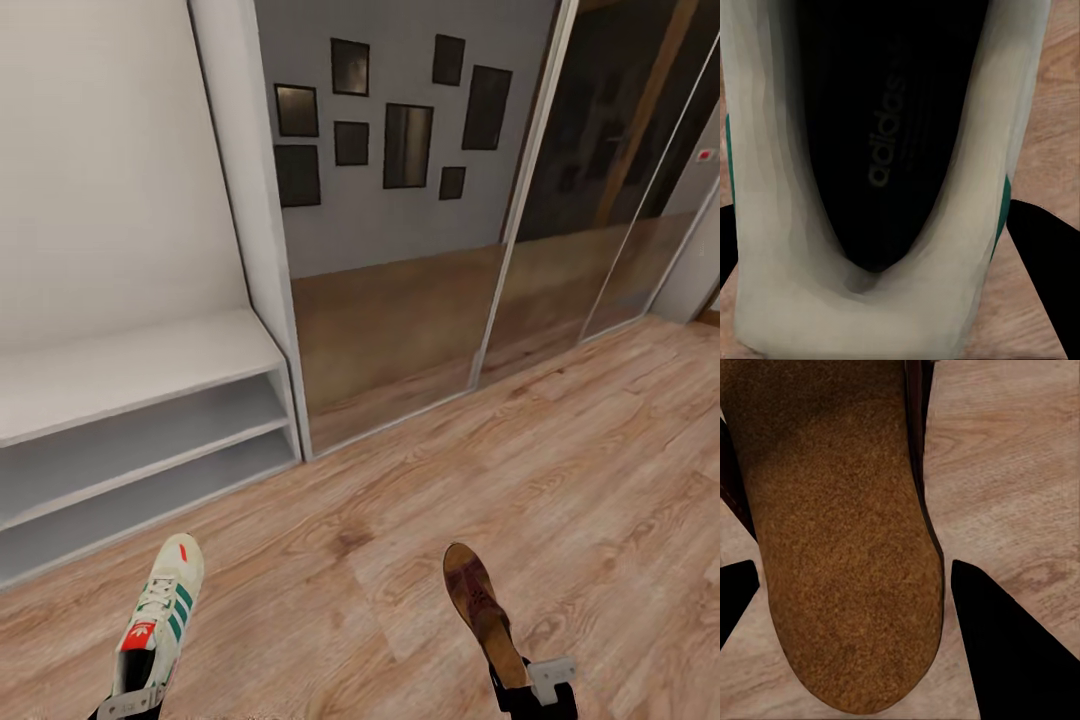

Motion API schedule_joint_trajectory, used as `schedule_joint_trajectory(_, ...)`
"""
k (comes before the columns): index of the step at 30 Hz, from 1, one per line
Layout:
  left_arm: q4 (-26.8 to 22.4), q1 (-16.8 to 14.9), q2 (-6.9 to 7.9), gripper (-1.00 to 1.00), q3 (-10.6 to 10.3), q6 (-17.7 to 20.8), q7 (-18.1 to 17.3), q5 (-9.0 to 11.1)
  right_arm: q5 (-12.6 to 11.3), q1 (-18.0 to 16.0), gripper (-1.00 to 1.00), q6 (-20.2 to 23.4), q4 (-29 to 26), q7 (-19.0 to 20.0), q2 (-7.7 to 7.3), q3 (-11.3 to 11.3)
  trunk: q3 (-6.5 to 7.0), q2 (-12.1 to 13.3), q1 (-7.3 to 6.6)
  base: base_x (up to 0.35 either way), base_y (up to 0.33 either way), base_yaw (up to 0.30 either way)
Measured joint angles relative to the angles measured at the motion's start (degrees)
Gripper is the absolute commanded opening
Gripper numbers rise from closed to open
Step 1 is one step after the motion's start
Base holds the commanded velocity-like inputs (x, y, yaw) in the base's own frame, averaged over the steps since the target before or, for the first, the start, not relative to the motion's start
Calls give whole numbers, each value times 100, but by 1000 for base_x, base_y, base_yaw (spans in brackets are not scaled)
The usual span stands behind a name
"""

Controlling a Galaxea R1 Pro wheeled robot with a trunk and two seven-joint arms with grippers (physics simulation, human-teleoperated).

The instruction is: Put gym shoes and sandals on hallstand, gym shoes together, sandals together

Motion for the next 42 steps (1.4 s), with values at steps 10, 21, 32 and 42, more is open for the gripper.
schedule_joint_trajectory(10, 0, 0, 0, -100, 0, 0, 0, 0, 0, 0, -100, 0, -29, -6, 0, -7, 0, 0, 0, 0, 0, 280)
schedule_joint_trajectory(21, 0, 0, 0, -100, 4, 0, 0, 0, -4, 0, -100, 0, -12, -1, 0, -2, 0, 0, 0, 0, 0, 281)
schedule_joint_trajectory(32, 0, 0, 0, -100, 5, 0, 5, 3, -20, 0, -100, 6, -4, 8, 0, -3, 0, 0, 0, 0, 0, 281)
schedule_joint_trajectory(42, 15, 0, -12, -100, 6, 8, 50, 20, -14, 0, -100, 9, 20, 7, 163, -6, -4, 0, 0, 0, 0, 281)
